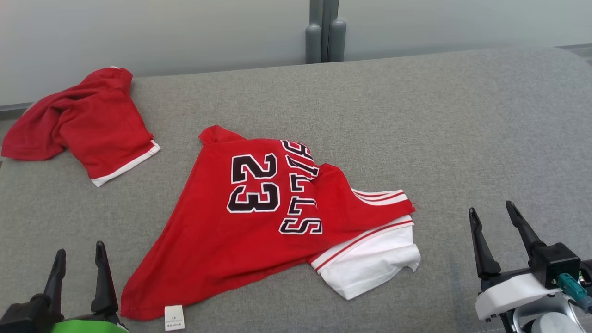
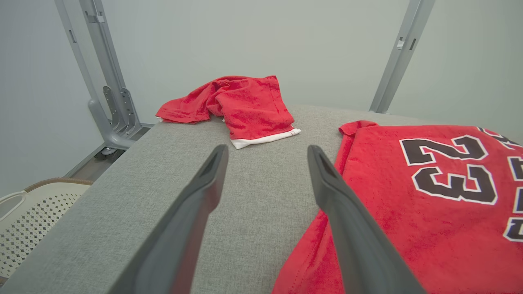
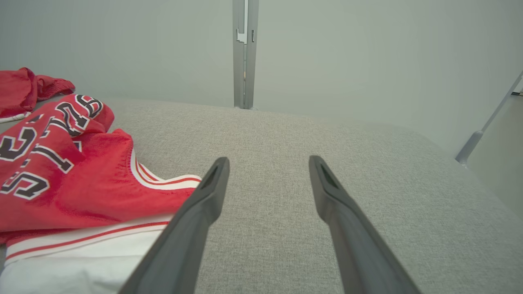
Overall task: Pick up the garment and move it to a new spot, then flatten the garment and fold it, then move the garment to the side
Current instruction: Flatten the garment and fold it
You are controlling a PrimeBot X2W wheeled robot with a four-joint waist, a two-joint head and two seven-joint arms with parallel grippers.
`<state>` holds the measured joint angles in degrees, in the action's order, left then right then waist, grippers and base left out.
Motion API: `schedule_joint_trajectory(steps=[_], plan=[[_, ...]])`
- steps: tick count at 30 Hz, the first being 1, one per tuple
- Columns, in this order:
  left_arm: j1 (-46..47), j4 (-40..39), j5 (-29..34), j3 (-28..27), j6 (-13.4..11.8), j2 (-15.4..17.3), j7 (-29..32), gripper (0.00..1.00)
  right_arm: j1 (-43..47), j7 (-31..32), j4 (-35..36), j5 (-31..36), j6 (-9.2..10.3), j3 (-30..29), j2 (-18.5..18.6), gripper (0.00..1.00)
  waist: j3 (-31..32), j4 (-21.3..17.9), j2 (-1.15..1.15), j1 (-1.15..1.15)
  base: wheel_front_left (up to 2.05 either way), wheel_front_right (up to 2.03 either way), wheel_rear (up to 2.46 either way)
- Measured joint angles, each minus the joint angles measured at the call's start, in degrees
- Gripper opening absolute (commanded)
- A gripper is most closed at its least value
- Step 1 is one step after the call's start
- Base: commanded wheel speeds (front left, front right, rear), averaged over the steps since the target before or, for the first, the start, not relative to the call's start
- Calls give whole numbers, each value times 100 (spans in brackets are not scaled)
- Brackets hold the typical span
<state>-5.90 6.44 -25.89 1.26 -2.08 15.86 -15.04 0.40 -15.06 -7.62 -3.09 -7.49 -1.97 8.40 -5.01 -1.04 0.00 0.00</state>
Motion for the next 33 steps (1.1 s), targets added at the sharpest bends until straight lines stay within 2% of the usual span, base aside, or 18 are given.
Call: schedule_joint_trajectory(steps=[2,8,16,21,28,33], plan=[[-65,-30,208,-130,203,-149,0,100,71,0,-46,-1,-1,30,-13,100,60,-12,0,0,0,0,0],[-236,130,747,-595,530,-533,0,100,192,0,-100,4,0,90,-124,100,220,-45,0,0,0,0,0],[-405,386,1033,-808,875,-751,0,100,316,0,-69,80,0,-26,-229,100,428,-58,0,0,0,0,0],[-425,471,1018,-633,942,-713,0,100,407,0,-80,141,0,-286,-315,100,517,-60,0,0,0,0,0],[-502,356,710,-94,947,-420,-1,100,409,0,-240,231,-1,-366,-416,100,556,-69,0,0,0,0,0],[-510,341,625,-58,948,-365,-1,100,403,0,-290,231,-1,-359,-443,100,557,-44,0,0,0,0,0]])
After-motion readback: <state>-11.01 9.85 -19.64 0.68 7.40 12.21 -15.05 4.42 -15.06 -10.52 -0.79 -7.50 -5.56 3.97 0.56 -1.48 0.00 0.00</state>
